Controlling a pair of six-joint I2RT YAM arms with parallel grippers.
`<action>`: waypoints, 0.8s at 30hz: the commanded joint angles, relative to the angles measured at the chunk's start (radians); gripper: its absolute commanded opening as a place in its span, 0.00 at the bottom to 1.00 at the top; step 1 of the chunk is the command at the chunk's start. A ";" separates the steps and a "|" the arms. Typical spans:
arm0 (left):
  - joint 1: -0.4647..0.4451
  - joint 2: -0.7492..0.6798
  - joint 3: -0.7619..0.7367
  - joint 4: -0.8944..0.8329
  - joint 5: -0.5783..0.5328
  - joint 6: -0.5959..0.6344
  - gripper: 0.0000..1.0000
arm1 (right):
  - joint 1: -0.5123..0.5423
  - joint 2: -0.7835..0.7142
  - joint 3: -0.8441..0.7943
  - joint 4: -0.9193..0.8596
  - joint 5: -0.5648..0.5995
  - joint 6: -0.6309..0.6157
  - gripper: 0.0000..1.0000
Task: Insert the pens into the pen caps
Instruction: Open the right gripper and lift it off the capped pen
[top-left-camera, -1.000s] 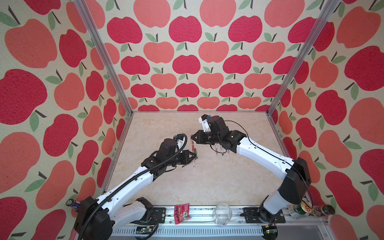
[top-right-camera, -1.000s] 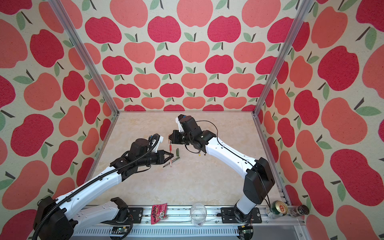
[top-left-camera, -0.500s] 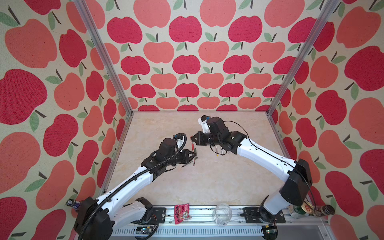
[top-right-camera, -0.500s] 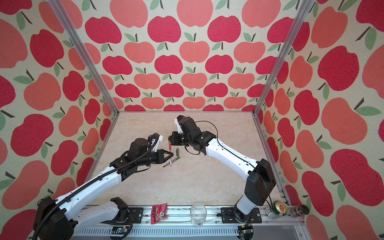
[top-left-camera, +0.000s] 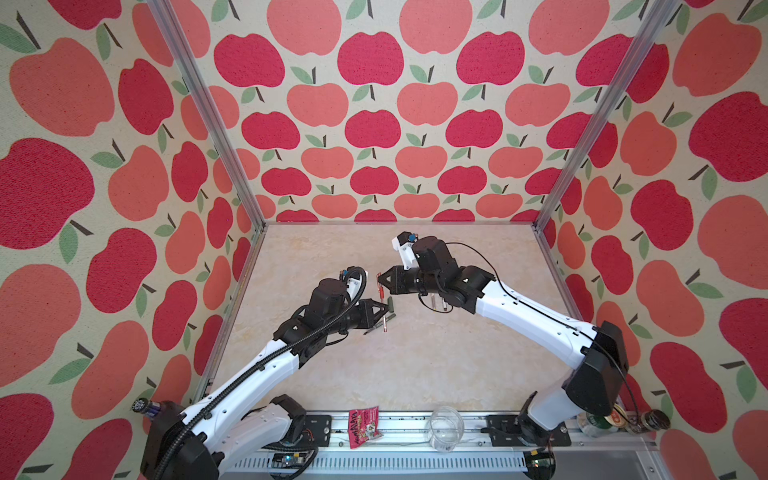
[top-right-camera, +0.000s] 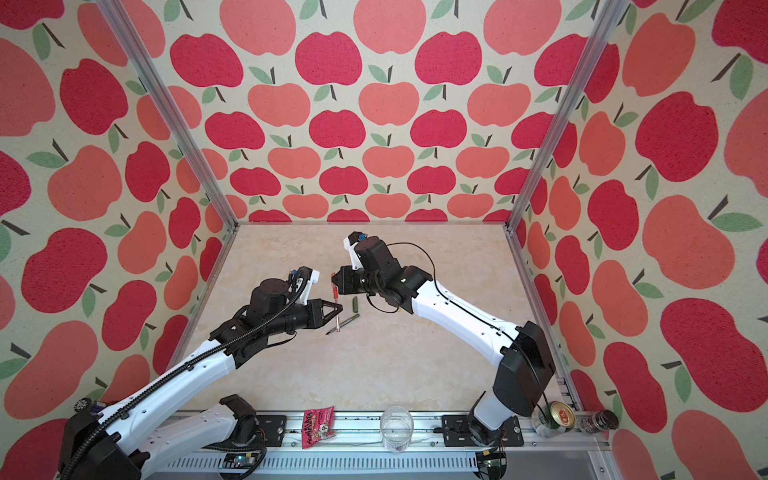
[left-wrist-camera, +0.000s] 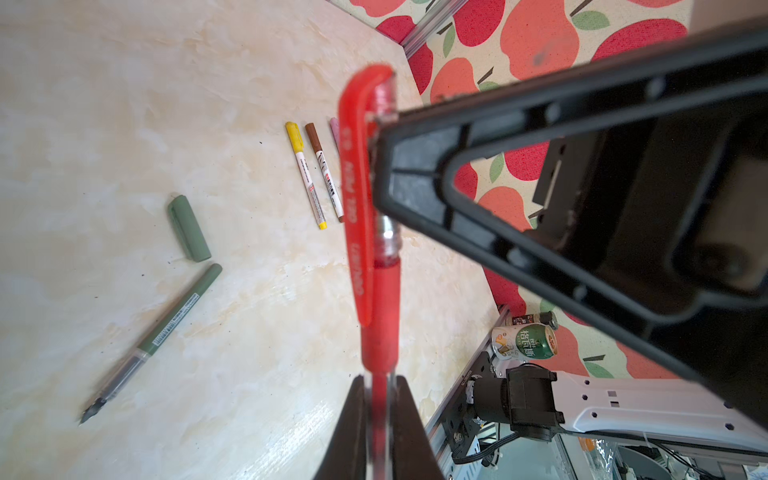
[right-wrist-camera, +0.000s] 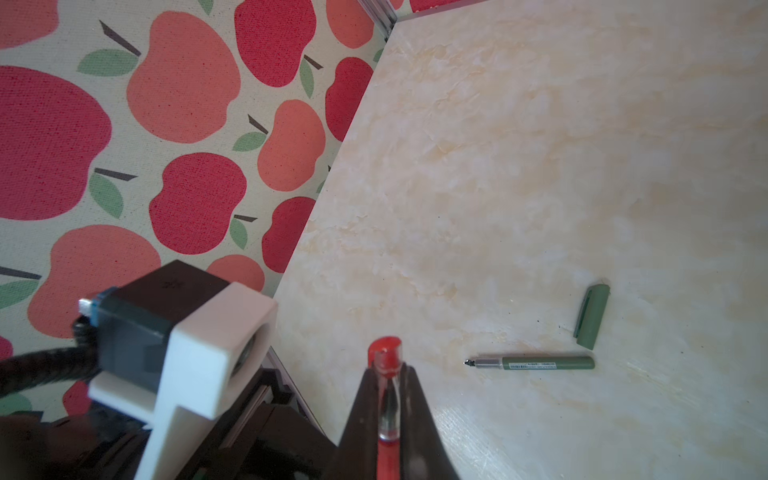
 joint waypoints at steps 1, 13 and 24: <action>0.016 -0.040 -0.001 0.053 -0.022 0.026 0.09 | 0.020 -0.023 -0.028 -0.023 -0.030 -0.024 0.01; 0.065 -0.092 -0.022 -0.022 0.144 0.137 0.08 | -0.062 -0.163 -0.072 0.082 -0.202 -0.060 0.45; 0.080 -0.094 0.026 -0.082 0.371 0.206 0.08 | -0.177 -0.242 -0.099 0.065 -0.509 -0.158 0.60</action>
